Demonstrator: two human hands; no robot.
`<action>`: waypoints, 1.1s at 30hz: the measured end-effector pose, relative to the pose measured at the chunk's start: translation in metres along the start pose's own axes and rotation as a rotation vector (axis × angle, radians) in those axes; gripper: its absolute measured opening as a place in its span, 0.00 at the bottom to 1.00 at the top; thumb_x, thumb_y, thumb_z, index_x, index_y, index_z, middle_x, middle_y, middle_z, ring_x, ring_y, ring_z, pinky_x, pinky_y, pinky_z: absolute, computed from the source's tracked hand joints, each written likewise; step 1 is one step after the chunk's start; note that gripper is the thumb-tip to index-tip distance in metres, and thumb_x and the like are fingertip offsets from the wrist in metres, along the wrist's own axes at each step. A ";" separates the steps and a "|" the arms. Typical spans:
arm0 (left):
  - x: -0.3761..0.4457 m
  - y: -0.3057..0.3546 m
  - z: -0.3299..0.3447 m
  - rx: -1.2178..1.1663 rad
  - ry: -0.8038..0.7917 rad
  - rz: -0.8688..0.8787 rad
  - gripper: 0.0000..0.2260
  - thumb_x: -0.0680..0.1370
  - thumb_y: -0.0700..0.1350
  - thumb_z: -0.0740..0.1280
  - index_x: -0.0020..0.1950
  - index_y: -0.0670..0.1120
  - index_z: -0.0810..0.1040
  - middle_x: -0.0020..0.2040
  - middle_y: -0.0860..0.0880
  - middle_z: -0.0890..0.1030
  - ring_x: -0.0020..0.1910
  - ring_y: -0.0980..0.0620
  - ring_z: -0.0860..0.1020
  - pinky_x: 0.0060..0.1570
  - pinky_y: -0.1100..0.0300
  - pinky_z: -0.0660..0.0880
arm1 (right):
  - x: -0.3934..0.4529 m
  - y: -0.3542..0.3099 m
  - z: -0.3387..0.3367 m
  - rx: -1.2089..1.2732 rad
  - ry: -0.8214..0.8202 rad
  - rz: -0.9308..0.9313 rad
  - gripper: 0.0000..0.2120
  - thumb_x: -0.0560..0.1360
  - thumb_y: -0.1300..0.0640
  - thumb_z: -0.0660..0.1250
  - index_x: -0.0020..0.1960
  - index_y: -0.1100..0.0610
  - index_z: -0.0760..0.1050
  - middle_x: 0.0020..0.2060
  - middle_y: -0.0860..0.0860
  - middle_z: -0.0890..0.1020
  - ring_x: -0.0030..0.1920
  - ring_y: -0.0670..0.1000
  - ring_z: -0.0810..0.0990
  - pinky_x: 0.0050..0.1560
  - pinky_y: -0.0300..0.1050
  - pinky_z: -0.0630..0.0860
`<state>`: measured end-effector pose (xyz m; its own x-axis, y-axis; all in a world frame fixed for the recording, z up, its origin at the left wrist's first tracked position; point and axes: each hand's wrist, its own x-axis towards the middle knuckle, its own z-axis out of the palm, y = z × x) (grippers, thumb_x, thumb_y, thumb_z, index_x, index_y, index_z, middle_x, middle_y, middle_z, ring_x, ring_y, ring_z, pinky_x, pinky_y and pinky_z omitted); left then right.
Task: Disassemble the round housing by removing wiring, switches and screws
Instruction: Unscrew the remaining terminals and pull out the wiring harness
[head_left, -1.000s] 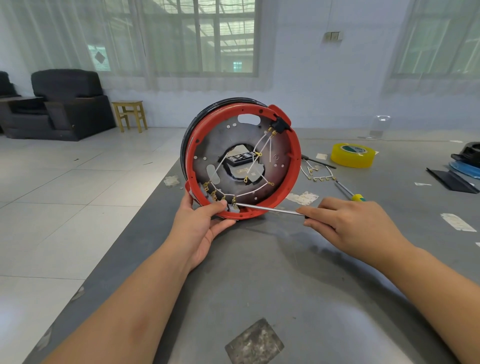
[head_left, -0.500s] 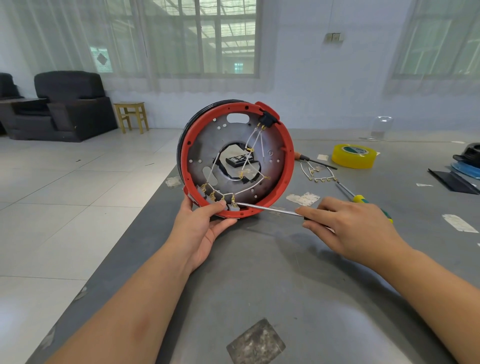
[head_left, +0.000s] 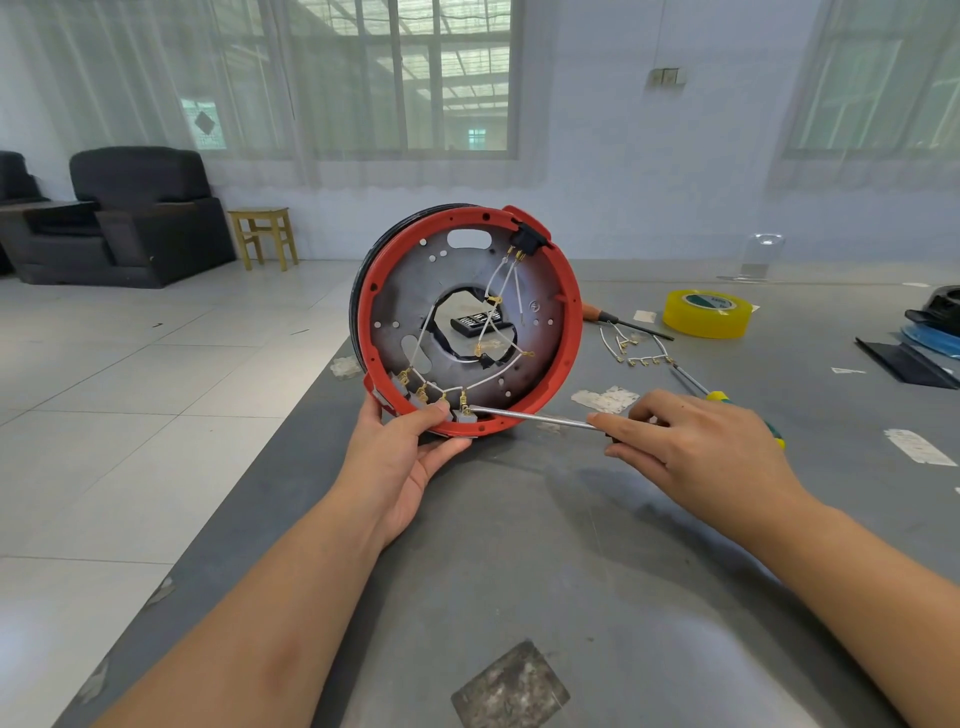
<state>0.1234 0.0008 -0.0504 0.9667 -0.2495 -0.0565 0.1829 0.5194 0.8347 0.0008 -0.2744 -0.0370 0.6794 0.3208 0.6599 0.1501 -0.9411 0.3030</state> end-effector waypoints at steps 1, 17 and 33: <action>0.000 0.000 0.000 -0.003 0.004 0.004 0.23 0.78 0.29 0.70 0.69 0.48 0.74 0.49 0.44 0.88 0.50 0.37 0.87 0.50 0.41 0.85 | 0.000 -0.001 0.000 0.004 -0.001 0.000 0.12 0.79 0.45 0.66 0.61 0.43 0.82 0.41 0.48 0.80 0.36 0.54 0.81 0.30 0.41 0.66; -0.002 0.001 0.000 -0.031 0.023 -0.013 0.26 0.78 0.27 0.68 0.71 0.51 0.73 0.58 0.39 0.86 0.51 0.36 0.87 0.48 0.43 0.85 | 0.007 -0.010 -0.014 0.018 -0.078 0.071 0.13 0.77 0.45 0.64 0.56 0.42 0.84 0.38 0.46 0.80 0.33 0.53 0.81 0.27 0.39 0.65; -0.002 0.001 -0.001 -0.047 0.023 -0.013 0.22 0.79 0.28 0.68 0.68 0.47 0.74 0.54 0.39 0.86 0.51 0.37 0.87 0.51 0.40 0.84 | 0.005 -0.012 -0.012 0.039 -0.070 0.131 0.16 0.79 0.43 0.58 0.57 0.40 0.83 0.39 0.45 0.81 0.35 0.53 0.82 0.27 0.40 0.69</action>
<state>0.1216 0.0029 -0.0499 0.9678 -0.2385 -0.0803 0.2035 0.5540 0.8073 -0.0062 -0.2598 -0.0289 0.7435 0.1878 0.6418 0.0836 -0.9783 0.1895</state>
